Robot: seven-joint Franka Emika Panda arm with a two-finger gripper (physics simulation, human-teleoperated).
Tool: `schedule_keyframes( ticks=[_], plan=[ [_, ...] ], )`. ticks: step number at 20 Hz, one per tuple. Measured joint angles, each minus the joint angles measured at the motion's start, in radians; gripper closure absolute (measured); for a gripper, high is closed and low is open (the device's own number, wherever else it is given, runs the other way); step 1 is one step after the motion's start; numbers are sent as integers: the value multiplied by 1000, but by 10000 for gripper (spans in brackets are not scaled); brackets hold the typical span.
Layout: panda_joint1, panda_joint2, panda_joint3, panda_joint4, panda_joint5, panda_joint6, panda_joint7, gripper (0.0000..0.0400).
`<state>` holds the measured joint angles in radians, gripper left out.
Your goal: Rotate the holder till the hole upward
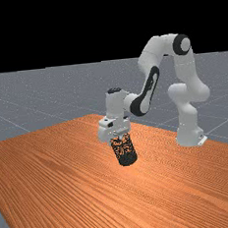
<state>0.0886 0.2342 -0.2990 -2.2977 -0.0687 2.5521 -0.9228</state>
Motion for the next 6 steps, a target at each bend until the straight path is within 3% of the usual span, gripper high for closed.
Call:
schedule_keyframes(
  ticks=[1, 2, 3, 4, 5, 6],
  plan=[
    [-20, 6, 23, -9, 74, 22, -73, 82],
    [-28, 2, 27, -7, 89, 26, -94, 50],
    [-75, 1, 69, 2, 205, 14, -209, 30],
    [-81, 80, 60, 138, 158, -441, -199, 10],
    [-107, -134, 59, -161, 184, 7, -196, 11],
    [-124, -133, 67, -146, 256, -33, -300, 7]
  ],
)
